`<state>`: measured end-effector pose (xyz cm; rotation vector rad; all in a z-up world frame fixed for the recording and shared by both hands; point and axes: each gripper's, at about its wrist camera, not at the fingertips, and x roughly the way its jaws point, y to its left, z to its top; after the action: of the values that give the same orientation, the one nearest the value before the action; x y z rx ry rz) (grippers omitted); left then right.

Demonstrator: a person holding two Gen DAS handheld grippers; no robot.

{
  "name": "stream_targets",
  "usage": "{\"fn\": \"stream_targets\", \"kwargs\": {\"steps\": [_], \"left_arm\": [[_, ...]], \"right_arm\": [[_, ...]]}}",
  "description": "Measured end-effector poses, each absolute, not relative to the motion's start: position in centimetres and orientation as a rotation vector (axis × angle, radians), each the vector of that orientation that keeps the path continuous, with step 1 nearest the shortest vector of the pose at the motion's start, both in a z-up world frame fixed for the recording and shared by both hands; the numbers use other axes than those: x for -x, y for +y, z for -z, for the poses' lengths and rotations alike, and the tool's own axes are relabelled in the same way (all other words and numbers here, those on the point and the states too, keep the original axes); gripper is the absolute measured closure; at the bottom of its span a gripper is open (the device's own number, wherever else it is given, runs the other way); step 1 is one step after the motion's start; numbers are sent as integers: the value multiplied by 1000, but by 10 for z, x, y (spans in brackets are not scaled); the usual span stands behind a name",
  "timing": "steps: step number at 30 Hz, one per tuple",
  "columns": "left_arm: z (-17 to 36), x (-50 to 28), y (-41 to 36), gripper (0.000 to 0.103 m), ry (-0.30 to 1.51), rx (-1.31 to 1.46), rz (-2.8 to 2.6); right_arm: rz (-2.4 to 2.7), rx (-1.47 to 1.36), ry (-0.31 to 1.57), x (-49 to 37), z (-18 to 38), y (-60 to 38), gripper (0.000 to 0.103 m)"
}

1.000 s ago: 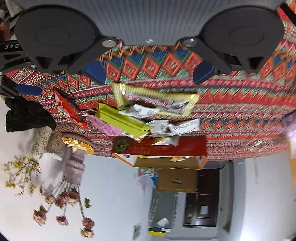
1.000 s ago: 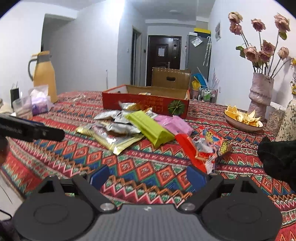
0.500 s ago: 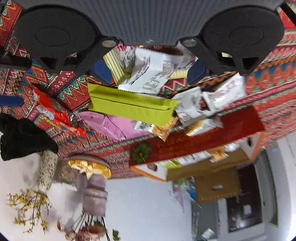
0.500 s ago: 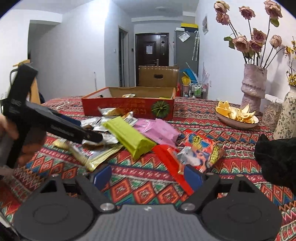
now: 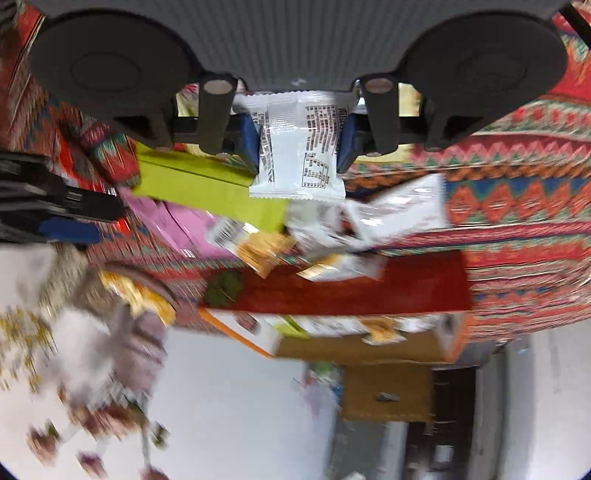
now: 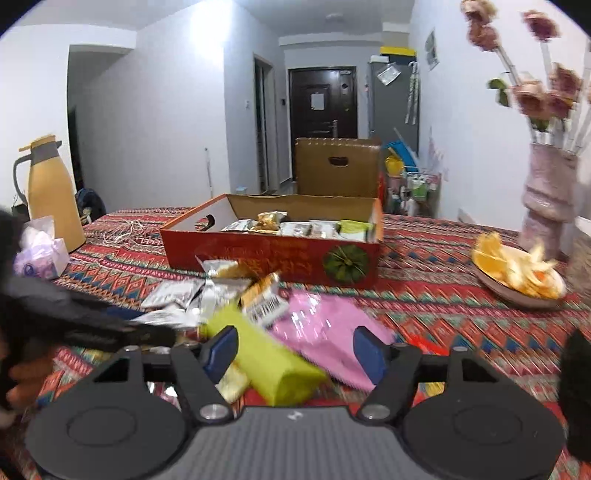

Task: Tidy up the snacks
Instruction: 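Grasp a white packet with the left gripper while the right grasps a cracker packet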

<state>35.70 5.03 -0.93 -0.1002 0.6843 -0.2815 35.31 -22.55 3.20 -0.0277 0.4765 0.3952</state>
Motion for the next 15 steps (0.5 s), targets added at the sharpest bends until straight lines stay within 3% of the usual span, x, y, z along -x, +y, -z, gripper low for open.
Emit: {"fn": "stream_targets", "kwargs": {"steps": [11,14,15], "left_arm": [[0,-342,110,60,642,229,125],[1,-340,108,60,641,219,130],[1,-339,106,60,640,212,132]], "right_arm": [[-416,177,622,-468,-6,-132,46],[-409,250,633,-468,6,-115,53],[-399,266,626,-466,8,-112,62]]}}
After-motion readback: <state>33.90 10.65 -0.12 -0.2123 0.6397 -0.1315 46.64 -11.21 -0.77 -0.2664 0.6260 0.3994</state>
